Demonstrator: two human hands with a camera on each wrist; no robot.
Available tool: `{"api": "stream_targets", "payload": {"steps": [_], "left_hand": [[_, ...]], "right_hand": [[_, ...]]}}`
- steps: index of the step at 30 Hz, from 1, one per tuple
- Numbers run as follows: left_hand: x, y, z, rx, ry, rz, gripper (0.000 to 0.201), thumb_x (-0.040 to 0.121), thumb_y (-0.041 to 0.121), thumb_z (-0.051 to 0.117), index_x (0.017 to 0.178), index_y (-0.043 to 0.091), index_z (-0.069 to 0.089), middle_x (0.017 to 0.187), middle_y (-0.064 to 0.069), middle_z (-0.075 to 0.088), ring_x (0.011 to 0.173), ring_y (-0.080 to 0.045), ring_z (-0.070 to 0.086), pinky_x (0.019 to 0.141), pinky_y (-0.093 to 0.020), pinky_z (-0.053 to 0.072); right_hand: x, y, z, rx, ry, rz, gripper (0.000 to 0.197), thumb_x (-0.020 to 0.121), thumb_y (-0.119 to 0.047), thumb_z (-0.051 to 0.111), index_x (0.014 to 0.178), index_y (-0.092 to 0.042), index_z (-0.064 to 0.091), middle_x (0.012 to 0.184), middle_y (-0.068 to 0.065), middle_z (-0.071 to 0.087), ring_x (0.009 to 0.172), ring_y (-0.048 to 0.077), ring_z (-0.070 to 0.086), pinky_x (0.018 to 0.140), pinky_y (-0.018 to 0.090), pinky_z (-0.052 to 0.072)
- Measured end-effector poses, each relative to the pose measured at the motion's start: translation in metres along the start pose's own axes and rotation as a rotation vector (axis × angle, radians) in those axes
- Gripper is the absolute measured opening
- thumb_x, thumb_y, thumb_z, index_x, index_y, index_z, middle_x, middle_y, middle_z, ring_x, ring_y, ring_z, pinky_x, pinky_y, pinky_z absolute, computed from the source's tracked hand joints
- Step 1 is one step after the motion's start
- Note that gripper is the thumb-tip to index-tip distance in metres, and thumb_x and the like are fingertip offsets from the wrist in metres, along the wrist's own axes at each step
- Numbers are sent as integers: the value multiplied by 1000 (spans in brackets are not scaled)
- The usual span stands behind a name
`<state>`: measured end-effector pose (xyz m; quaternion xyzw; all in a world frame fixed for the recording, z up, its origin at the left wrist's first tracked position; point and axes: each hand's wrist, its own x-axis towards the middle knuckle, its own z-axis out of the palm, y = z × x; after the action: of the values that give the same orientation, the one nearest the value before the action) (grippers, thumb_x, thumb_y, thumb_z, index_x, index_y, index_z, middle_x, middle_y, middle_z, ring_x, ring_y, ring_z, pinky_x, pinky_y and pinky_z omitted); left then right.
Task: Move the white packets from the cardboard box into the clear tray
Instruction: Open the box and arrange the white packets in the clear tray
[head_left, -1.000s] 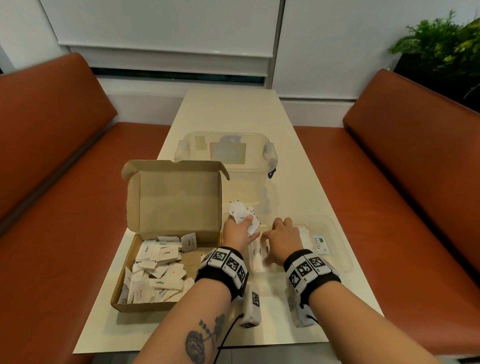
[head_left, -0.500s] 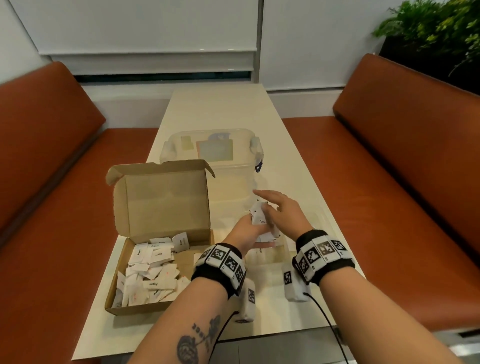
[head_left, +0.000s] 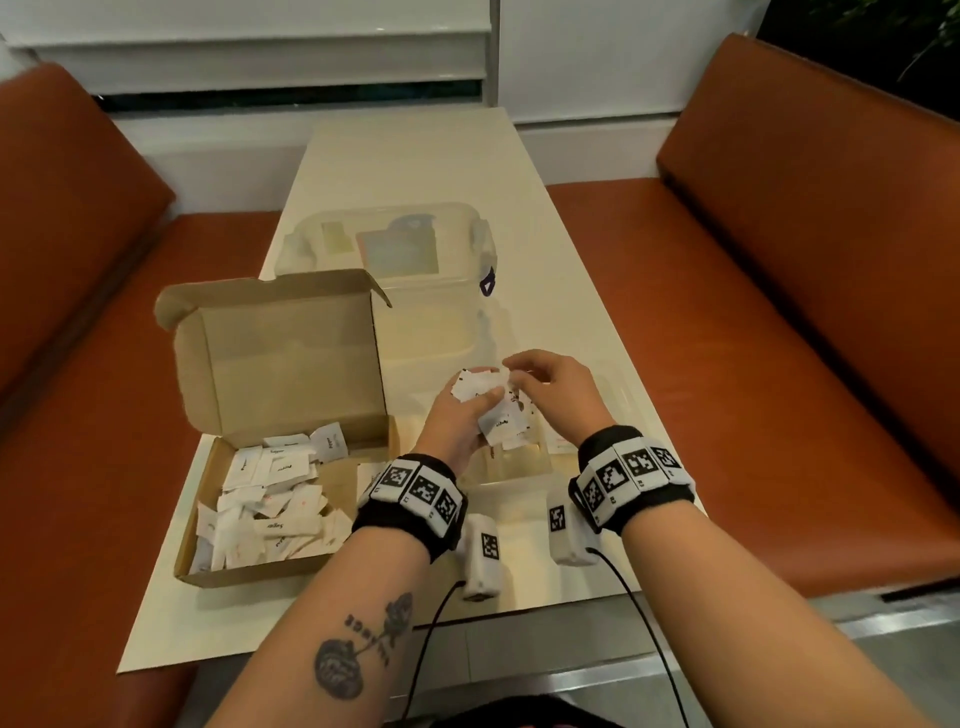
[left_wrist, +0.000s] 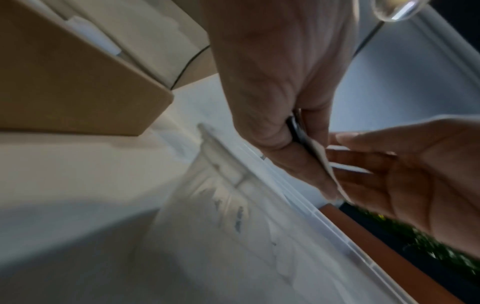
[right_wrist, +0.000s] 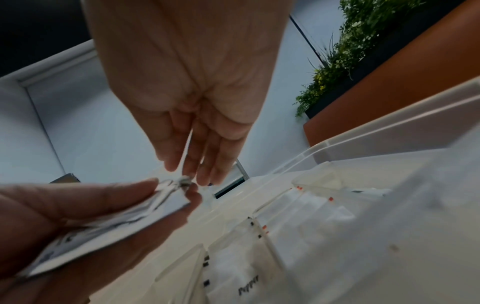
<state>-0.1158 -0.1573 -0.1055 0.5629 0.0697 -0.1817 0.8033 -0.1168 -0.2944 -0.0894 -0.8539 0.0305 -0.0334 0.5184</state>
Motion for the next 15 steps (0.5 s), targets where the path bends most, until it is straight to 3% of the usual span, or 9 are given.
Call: {"api": "stream_targets", "payload": {"steps": [2, 4, 5, 9, 15], "left_hand": [[1, 1, -3, -71, 41, 17, 27, 92, 5, 57, 116, 16, 57, 99, -7, 68, 84, -19, 68, 62, -27, 58], [1, 2, -5, -120, 87, 29, 22, 92, 6, 57, 109, 20, 60, 97, -5, 70, 82, -18, 70, 63, -28, 58], [1, 1, -5, -135, 112, 32, 21, 92, 6, 57, 106, 22, 60, 95, -5, 71, 79, -17, 71, 62, -27, 58], [0, -4, -10, -151, 168, 39, 21, 92, 7, 57, 104, 24, 61, 100, -7, 70, 82, -20, 70, 61, -28, 57], [-3, -9, -20, -155, 199, 48, 21, 92, 5, 56, 106, 21, 60, 100, -3, 68, 86, -17, 70, 62, -27, 58]], "right_hand": [[-1, 2, 2, -34, 32, 15, 12, 86, -21, 66, 97, -17, 64, 87, -4, 62, 68, 4, 58, 63, 10, 47], [-3, 5, 5, 15, -30, 86, 24, 80, -25, 73, 93, -15, 56, 80, -1, 57, 65, 13, 59, 62, 24, 54], [-5, 5, 7, 50, -82, 130, 29, 77, -23, 76, 92, -14, 53, 77, 1, 57, 62, 15, 60, 59, 27, 56], [-9, 7, 12, 219, -176, 214, 27, 75, -6, 77, 87, -11, 53, 73, 12, 60, 60, 21, 65, 62, 31, 59], [-6, 9, 11, 316, -65, 196, 7, 84, 2, 64, 82, -5, 64, 76, 12, 65, 67, 20, 65, 67, 25, 59]]}}
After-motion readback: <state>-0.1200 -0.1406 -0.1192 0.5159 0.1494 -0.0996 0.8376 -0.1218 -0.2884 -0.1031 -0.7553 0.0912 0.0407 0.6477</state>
